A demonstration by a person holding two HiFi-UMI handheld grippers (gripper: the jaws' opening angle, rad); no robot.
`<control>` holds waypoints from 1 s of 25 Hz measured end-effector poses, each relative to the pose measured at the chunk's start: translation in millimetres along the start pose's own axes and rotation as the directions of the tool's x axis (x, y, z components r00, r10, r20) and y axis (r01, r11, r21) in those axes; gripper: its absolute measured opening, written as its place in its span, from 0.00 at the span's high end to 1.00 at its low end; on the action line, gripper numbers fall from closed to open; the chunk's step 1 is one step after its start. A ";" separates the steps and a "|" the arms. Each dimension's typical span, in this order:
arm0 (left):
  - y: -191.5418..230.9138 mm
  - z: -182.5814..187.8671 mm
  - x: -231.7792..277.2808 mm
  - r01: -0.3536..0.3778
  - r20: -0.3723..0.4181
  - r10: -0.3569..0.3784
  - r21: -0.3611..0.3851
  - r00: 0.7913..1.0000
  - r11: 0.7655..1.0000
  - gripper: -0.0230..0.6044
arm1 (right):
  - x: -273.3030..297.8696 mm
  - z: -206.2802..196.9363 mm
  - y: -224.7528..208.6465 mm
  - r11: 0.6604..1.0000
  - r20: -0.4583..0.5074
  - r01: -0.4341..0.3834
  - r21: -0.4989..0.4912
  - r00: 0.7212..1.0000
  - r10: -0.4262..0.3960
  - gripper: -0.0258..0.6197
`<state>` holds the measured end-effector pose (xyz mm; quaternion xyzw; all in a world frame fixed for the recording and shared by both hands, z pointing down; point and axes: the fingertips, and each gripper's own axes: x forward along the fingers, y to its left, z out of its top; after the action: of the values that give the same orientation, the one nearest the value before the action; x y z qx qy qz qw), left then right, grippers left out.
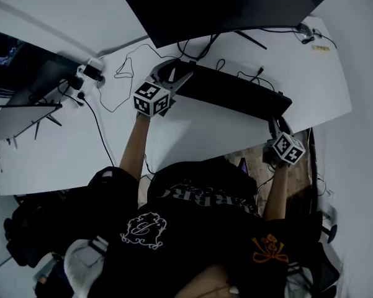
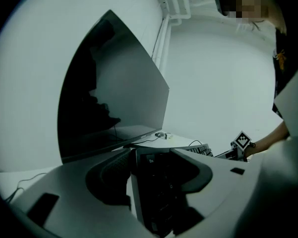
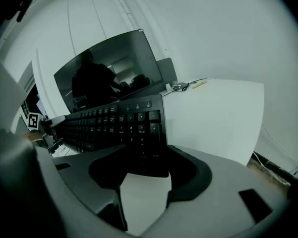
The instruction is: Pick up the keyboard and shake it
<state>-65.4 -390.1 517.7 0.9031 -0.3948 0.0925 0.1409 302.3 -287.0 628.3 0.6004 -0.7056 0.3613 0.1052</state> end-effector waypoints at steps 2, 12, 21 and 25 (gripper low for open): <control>2.7 -13.7 20.7 0.018 -0.035 -0.019 -0.027 0.999 0.999 0.57 | 1.8 -3.3 -11.4 0.999 -0.024 0.042 0.003 0.999 -0.042 0.60; 18.1 -85.7 91.1 0.020 -0.164 -0.058 -0.224 0.985 0.974 0.57 | 12.1 -5.1 -55.1 0.986 -0.048 0.164 0.034 0.986 -0.163 0.63; 26.2 -114.5 114.4 0.018 -0.313 -0.043 -0.082 0.949 0.996 0.56 | 19.0 -0.5 -66.5 0.975 -0.048 0.221 0.034 0.974 -0.219 0.67; 24.8 -109.3 106.0 0.021 -0.314 -0.038 -0.058 0.949 0.998 0.56 | 12.8 3.3 -63.3 0.970 -0.014 0.231 0.077 0.973 -0.231 0.68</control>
<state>-18.7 -443.2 654.8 0.8785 -0.3562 0.2227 0.2277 358.4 -300.1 657.8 0.6811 -0.6161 0.3754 0.1249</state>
